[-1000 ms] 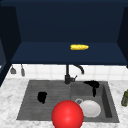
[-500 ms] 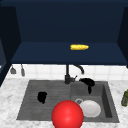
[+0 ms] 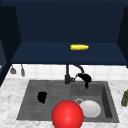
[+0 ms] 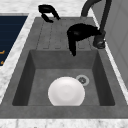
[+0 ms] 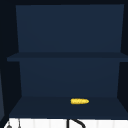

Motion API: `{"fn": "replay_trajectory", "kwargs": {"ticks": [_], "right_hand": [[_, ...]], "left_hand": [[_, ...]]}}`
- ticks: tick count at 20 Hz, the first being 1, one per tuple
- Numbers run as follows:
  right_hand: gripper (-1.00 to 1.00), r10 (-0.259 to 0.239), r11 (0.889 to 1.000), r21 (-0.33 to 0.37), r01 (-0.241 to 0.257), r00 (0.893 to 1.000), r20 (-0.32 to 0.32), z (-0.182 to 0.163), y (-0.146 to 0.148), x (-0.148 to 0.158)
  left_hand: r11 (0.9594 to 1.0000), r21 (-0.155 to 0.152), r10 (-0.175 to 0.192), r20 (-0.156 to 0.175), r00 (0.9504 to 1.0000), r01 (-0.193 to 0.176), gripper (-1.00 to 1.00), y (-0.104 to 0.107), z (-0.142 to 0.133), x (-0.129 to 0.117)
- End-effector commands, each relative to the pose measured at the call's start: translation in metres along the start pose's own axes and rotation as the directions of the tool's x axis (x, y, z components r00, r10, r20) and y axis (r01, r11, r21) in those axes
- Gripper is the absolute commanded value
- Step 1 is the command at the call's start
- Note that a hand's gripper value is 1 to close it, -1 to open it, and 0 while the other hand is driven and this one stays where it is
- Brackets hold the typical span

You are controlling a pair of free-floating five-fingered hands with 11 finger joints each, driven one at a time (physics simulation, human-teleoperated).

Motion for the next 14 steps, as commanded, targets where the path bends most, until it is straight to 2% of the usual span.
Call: {"fn": "replay_trajectory", "kwargs": {"ticks": [1,3,6,14], "right_hand": [[-1.00,0.016,1.000,0.012,-0.016,1.000,0.000,-0.025,0.029,-0.017],[-1.00,0.032,0.999,0.012,-0.032,0.999,0.000,-0.041,0.036,-0.026],[-1.00,0.006,1.000,-0.001,-0.006,1.000,-0.010,-0.063,0.041,-0.037],[-1.00,0.011,1.000,0.010,-0.011,1.000,-0.017,-0.121,0.056,-0.069]], "left_hand": [[1.0000,0.000,0.000,0.000,1.0000,0.000,0.00,0.000,0.000,0.000],[1.0000,0.000,0.000,0.000,1.0000,0.000,0.00,0.000,0.000,0.000],[1.0000,0.000,0.000,0.000,1.0000,0.000,0.00,0.000,0.000,0.000],[1.0000,0.000,0.000,0.000,1.0000,0.000,0.00,0.000,0.000,0.000]]}}
